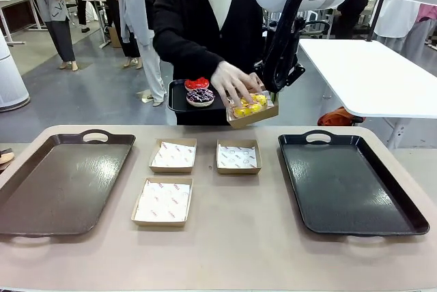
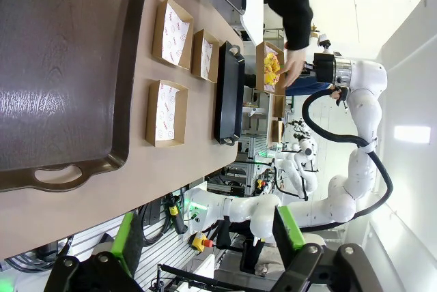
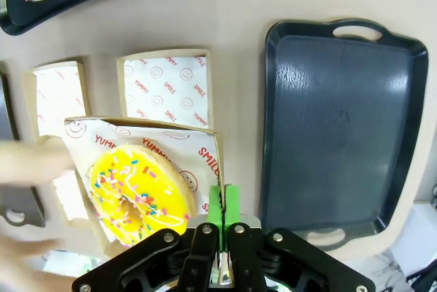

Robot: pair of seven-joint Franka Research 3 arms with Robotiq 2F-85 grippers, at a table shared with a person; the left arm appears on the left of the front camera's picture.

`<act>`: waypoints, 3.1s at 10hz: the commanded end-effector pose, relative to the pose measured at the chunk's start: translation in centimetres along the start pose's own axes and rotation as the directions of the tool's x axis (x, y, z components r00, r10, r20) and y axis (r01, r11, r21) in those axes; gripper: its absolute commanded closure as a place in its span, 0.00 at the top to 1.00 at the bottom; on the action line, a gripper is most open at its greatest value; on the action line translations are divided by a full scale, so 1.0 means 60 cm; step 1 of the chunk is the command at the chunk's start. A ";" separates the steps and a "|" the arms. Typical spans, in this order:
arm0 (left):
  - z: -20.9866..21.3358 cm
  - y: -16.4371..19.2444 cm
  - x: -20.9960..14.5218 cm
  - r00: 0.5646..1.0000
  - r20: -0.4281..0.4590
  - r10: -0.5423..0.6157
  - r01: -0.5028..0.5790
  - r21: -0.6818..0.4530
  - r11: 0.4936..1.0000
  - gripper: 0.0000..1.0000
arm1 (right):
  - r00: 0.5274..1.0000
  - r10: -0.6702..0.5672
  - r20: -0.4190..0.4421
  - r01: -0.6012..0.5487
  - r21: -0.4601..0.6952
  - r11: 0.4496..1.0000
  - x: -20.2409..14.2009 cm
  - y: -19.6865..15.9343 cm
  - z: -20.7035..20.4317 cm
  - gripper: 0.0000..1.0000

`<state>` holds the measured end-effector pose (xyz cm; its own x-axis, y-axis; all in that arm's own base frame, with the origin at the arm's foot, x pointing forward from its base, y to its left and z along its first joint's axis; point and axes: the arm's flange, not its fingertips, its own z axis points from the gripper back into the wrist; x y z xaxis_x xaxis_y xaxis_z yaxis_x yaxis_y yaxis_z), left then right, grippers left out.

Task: Individually package the donuts and arrange them on the tray.
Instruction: Place the picked Paper togo box on the Handle tray while simultaneously picking up another Paper togo box from the table with the other hand.

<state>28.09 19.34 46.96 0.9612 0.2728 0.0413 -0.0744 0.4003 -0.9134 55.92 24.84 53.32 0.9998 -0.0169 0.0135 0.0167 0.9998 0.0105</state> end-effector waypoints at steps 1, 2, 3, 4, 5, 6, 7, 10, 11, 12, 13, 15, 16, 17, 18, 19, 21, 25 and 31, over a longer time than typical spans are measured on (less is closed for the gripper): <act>0.000 -0.003 0.001 1.000 0.000 -0.010 0.010 -0.020 1.000 1.00 | 1.000 -0.009 -0.003 0.009 0.000 1.000 -0.005 -0.002 -0.001 0.00; 0.000 -0.003 0.001 1.000 0.000 -0.010 0.010 -0.020 1.000 1.00 | 1.000 -0.009 -0.003 0.009 0.000 1.000 -0.005 -0.002 -0.001 0.00; 0.000 -0.003 0.001 1.000 0.000 -0.010 0.010 -0.020 1.000 1.00 | 1.000 -0.009 -0.003 0.009 0.000 1.000 -0.005 -0.002 -0.001 0.00; 0.000 -0.003 0.001 1.000 0.000 -0.010 0.010 -0.020 1.000 1.00 | 1.000 -0.009 -0.003 0.009 0.000 1.000 -0.005 -0.002 -0.001 0.00; 0.000 -0.003 0.001 1.000 0.000 -0.010 0.010 -0.020 1.000 1.00 | 1.000 -0.009 -0.003 0.009 0.000 1.000 -0.005 -0.002 -0.001 0.00; 0.000 -0.003 0.001 1.000 0.000 -0.010 0.010 -0.020 1.000 1.00 | 1.000 -0.009 -0.003 0.009 0.000 1.000 -0.005 -0.002 -0.001 0.00; 0.000 -0.003 0.001 1.000 0.000 -0.010 0.010 -0.020 1.000 1.00 | 1.000 -0.009 -0.003 0.009 0.000 1.000 -0.005 -0.002 -0.001 0.00; -0.003 -0.012 0.008 1.000 -0.004 -0.008 0.009 0.063 0.998 1.00 | 1.000 0.000 0.000 0.000 0.000 1.000 0.000 0.000 0.000 0.01; -0.010 -0.034 0.020 1.000 -0.001 -0.001 0.001 0.123 0.992 1.00 | 1.000 0.023 -0.010 -0.023 -0.006 1.000 -0.001 0.002 0.001 0.01; -0.017 -0.061 0.028 1.000 -0.009 -0.020 0.022 0.181 0.983 1.00 | 0.999 0.032 -0.011 -0.032 -0.006 0.999 -0.003 0.002 0.006 0.01; -0.029 -0.097 0.035 0.999 -0.015 -0.050 0.052 0.244 0.968 1.00 | 0.999 0.048 -0.012 -0.048 -0.002 0.999 -0.009 -0.003 0.014 0.01; -0.077 -0.165 0.046 0.993 -0.095 -0.072 0.103 0.375 0.921 1.00 | 0.995 0.096 -0.008 -0.096 -0.024 0.995 -0.039 -0.050 0.031 0.01; -0.107 -0.194 0.047 0.987 -0.144 -0.075 0.130 0.423 0.897 1.00 | 0.992 0.129 -0.007 -0.129 -0.027 0.991 -0.062 -0.086 0.036 0.01; -0.143 -0.220 0.044 0.981 -0.180 -0.073 0.152 0.475 0.867 1.00 | 0.992 0.127 0.011 -0.127 -0.031 0.991 -0.085 -0.126 0.040 0.01; -0.182 -0.237 0.043 0.978 -0.200 -0.064 0.164 0.532 0.831 1.00 | 0.990 0.138 0.017 -0.138 -0.011 0.990 -0.104 -0.163 0.037 0.01; -0.229 -0.253 0.039 0.974 -0.219 -0.054 0.177 0.593 0.785 1.00 | 0.990 0.140 0.015 -0.140 0.021 0.990 -0.128 -0.193 0.028 0.01; -0.308 -0.269 0.027 0.972 -0.229 -0.053 0.201 0.688 0.698 1.00 | 0.993 0.119 0.015 -0.119 0.046 0.992 -0.159 -0.234 0.004 0.01; -0.456 -0.260 -0.015 0.964 -0.244 -0.105 0.261 0.796 0.547 1.00 | 0.996 0.085 0.028 -0.088 0.108 0.990 -0.212 -0.301 -0.060 0.01; -0.607 -0.199 -0.064 0.948 -0.255 -0.192 0.316 0.836 0.450 1.00 | 0.997 -0.074 -0.029 0.077 0.120 0.990 -0.222 -0.347 -0.146 0.01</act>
<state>35.01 -17.37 44.23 0.9946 -0.0578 0.0862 0.0662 0.9929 -0.0983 42.45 4.07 44.60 0.9984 -0.0486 -0.0292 0.0513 0.9936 0.1010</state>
